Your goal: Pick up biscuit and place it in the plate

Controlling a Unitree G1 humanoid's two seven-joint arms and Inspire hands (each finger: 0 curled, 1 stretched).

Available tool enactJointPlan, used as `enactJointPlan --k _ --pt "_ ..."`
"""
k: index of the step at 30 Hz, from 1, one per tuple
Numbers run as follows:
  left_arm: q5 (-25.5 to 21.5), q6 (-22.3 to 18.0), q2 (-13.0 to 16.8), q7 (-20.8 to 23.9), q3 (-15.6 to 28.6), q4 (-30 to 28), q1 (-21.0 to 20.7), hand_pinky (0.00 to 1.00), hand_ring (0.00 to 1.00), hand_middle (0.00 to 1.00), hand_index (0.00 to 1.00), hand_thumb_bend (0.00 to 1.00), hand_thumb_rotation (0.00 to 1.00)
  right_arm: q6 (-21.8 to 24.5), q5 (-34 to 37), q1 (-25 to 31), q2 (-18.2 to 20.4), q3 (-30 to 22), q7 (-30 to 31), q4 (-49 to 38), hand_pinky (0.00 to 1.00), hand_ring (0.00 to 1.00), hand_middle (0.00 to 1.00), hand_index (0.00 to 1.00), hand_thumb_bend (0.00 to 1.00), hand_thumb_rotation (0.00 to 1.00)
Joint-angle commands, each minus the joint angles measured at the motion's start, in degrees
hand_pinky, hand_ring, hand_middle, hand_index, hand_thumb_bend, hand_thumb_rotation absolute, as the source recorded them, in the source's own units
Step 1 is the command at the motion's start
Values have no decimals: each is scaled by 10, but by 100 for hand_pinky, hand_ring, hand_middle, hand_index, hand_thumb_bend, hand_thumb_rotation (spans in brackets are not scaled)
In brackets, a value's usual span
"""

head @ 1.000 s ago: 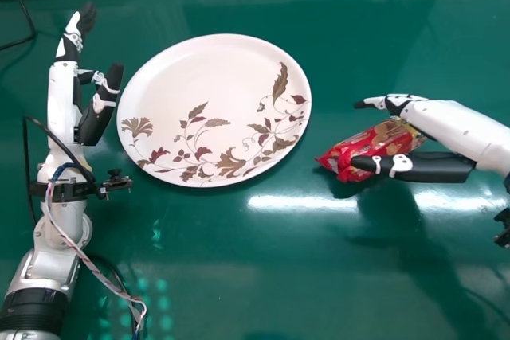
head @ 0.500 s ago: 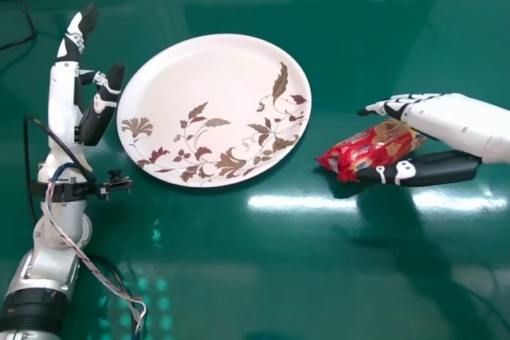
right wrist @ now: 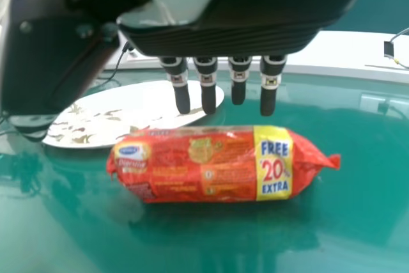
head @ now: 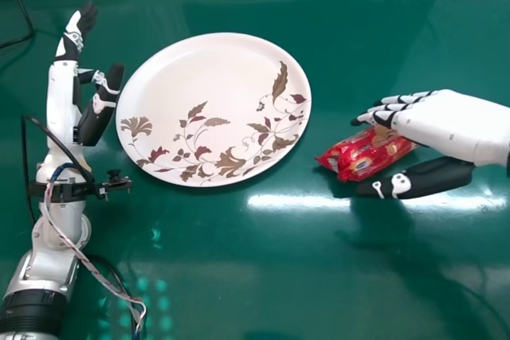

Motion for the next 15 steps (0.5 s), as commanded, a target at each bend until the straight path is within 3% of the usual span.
enactJointPlan --k 1,15 --pt "4 9 -14 6 4 28 54 0 100 100 100 100 96 -10 -10 -8 0 13 -7 4 88 97 97 97 100 37" --pt "1 15 -21 4 8 0 67 0 100 100 100 100 96 -54 -67 -43 25 76 -62 83 86 93 93 92 100 30"
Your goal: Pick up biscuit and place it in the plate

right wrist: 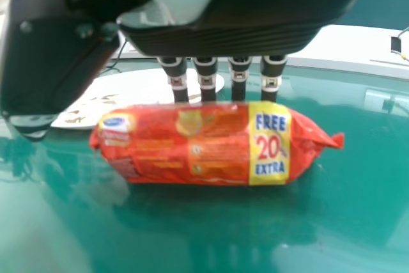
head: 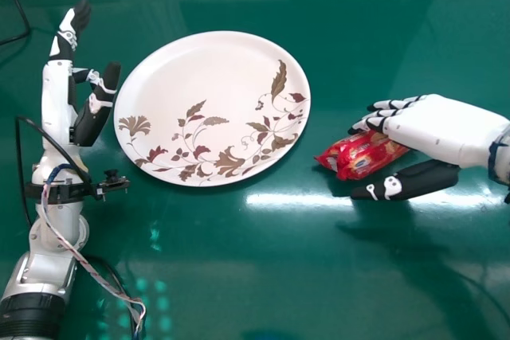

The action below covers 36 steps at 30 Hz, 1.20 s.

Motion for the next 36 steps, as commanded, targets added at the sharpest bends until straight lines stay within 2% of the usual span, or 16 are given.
enactJointPlan --k 1,8,11,15,17,18,19,20,21,23,24,26,30,36 --pt "-6 5 -19 -2 -1 22 57 0 100 100 100 100 96 -17 -8 -7 12 17 -15 22 85 93 92 92 100 30" --pt "-16 10 -20 -10 5 16 65 0 100 100 100 100 96 -24 -26 -33 30 56 -35 76 85 92 93 92 100 35" --pt "-19 21 -23 -13 8 4 69 0 100 100 100 100 96 -29 -44 -38 41 68 -57 95 83 91 92 91 100 33" --pt "-13 25 -23 -9 11 -1 69 0 100 100 100 100 96 -49 -74 -45 53 79 -107 124 77 86 88 87 100 27" --pt "-14 25 -23 -11 11 -3 69 0 100 100 100 100 97 -71 -103 -46 59 83 -157 144 69 80 83 82 99 16" --pt "-15 26 -23 -11 11 -4 69 0 100 100 100 100 97 -79 -114 -47 61 85 -176 151 64 76 80 78 92 6" --pt "-15 27 -23 -12 11 -5 69 0 100 100 100 100 97 -90 -128 -48 63 87 -203 162 63 75 79 77 90 3" --pt "-17 28 -23 -13 12 -6 69 0 100 100 100 100 97 -109 -149 -52 66 90 -245 178 59 71 75 73 79 2" --pt "-18 29 -24 -14 12 -7 69 0 100 100 100 100 96 -127 -167 -55 71 92 -289 194 50 57 65 58 62 1" --pt "-21 26 -23 -15 13 -6 68 0 100 100 100 100 96 -151 -193 -63 78 97 -356 223 39 48 56 48 54 0" --pt "-21 24 -22 -16 13 -5 68 0 100 100 100 100 96 -160 -199 -67 82 100 -381 237 28 45 51 48 53 0" --pt "-22 21 -20 -17 14 -3 68 0 100 100 100 100 96 -175 -209 -75 88 106 -422 260 19 44 48 48 52 0" --pt "-24 18 -17 -19 14 -2 67 0 100 100 100 100 96 -194 -216 -88 92 114 -466 287 16 45 47 47 51 0" --pt "-30 17 -18 -24 15 -4 66 0 100 100 100 100 95 -204 -222 -99 91 120 -487 299 12 45 47 48 51 0"
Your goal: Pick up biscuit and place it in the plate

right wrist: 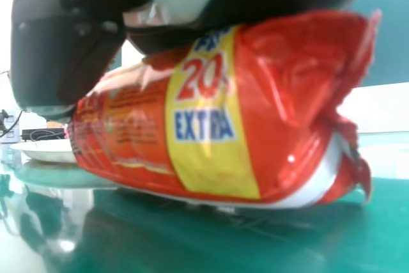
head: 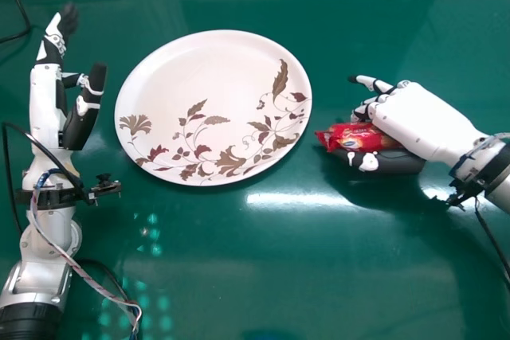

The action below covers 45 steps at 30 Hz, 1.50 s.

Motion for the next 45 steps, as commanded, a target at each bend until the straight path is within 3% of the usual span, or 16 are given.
enactJointPlan --k 1,8,14,19,24,28,34,42,45 --pt "-7 -3 -16 0 2 27 43 0 100 100 100 100 95 -9 -1 -7 3 5 -17 5 12 44 47 48 51 0" --pt "-7 -3 -16 -3 3 26 43 0 100 100 100 100 94 -7 2 -7 0 -7 -29 -7 12 44 47 48 51 0" --pt "-2 1 -15 -2 3 23 46 0 100 100 100 100 95 22 32 17 -6 -59 -21 -84 10 44 47 48 51 0" --pt "0 7 -18 -2 2 18 48 0 100 100 100 100 96 39 64 17 -10 -96 15 -163 8 44 48 48 51 0" --pt "3 11 -21 -1 -1 14 48 0 100 100 100 100 95 54 113 -26 -2 -95 80 -215 9 44 48 48 51 0" --pt "11 20 -22 1 -3 9 49 0 100 100 100 100 96 67 126 -81 25 -78 115 -237 10 44 48 48 51 0" --pt "17 11 -25 2 -8 22 38 0 100 100 100 100 97 46 126 -199 88 -13 145 -187 12 41 44 49 51 0" --pt "18 -13 -27 3 -13 51 15 0 100 100 100 100 96 23 39 -301 183 68 96 -46 11 42 47 49 51 0" --pt "19 -12 -27 2 -14 54 11 0 100 100 100 100 96 44 15 -339 226 104 100 17 11 42 46 49 51 0"
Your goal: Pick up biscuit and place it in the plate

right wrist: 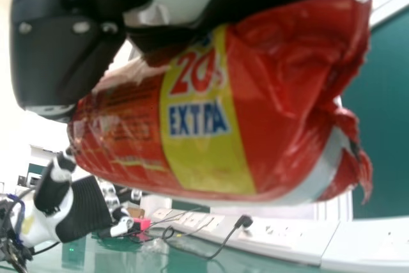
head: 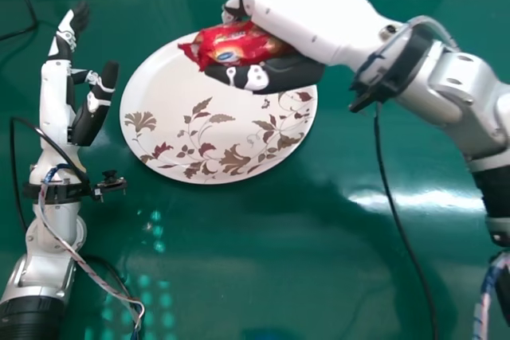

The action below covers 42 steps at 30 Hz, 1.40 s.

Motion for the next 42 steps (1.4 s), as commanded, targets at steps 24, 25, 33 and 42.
enactJointPlan --k 24,25,33,42 --pt "4 -13 -23 8 -11 33 28 0 100 100 100 100 97 92 -89 -212 165 177 -127 444 14 40 45 51 51 0" --pt "3 -13 -24 8 -11 31 29 0 100 100 100 100 97 95 -88 -214 167 180 -127 451 15 40 45 51 51 0" --pt "4 -17 -22 14 -11 34 31 0 100 100 100 100 98 94 -78 -209 146 189 -126 448 46 57 64 66 76 36" --pt "1 -9 -23 8 -14 34 27 0 100 100 100 100 98 139 -65 -206 132 186 -77 414 75 89 95 97 100 72"
